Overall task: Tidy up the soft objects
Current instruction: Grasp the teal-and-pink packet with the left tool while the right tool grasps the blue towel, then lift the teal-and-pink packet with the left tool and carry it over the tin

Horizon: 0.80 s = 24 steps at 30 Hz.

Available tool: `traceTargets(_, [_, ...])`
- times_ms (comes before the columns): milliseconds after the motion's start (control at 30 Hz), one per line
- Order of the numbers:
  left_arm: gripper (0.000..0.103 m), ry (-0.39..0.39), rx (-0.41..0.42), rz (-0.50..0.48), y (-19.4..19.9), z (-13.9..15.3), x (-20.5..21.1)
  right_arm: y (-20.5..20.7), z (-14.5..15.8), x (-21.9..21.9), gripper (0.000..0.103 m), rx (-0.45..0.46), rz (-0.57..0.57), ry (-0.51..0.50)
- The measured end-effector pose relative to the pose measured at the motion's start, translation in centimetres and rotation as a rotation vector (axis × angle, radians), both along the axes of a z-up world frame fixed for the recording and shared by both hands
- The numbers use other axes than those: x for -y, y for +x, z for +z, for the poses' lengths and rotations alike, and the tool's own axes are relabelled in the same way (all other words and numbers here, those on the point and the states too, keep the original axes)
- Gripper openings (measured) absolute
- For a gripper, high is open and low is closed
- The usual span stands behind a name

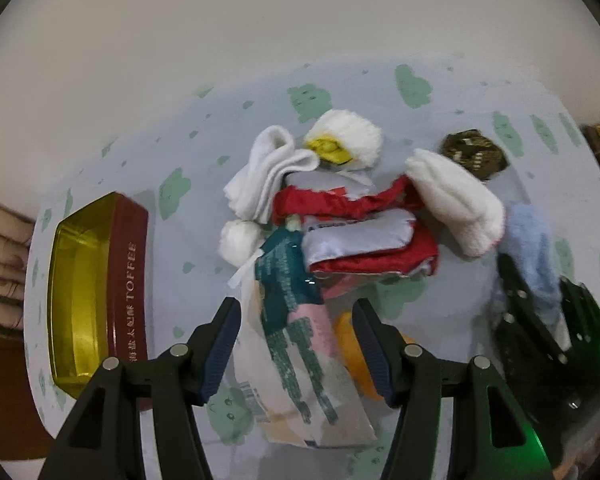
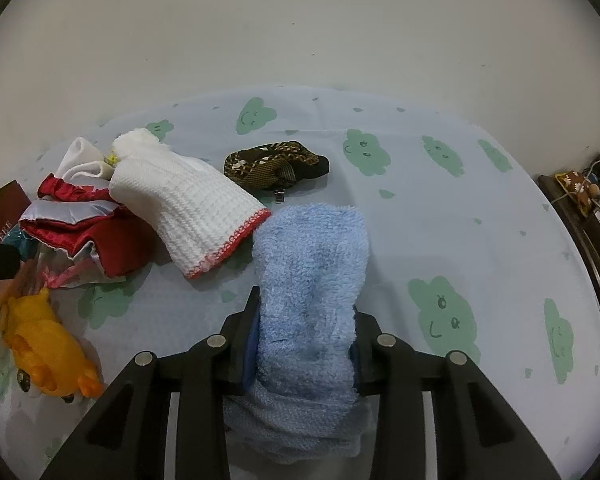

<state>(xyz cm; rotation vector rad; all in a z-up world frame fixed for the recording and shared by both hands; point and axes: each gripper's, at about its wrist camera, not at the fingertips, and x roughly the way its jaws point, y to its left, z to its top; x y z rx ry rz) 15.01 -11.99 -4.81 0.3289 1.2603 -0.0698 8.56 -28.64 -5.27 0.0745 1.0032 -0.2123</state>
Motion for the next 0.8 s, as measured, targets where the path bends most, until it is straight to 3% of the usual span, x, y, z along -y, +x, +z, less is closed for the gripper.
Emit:
traceTargets(167, [0.060,0.020,-0.006,0.017,0.6,-1.2,-0.8,0.1,-0.1,0.1,0.035,0.001,0.001,0.004])
traceTargets(500, [0.060,-0.105,-0.027,0.041,0.4,-1.2,-3.5,0.1,-0.2,0.1,0.035,0.001,0.000,0.003])
traceTargets(800, [0.059,-0.154,-0.016,0.064,-0.6,0.5,-7.0,0.2,-0.2,0.1,0.036,0.001,-0.001,0.003])
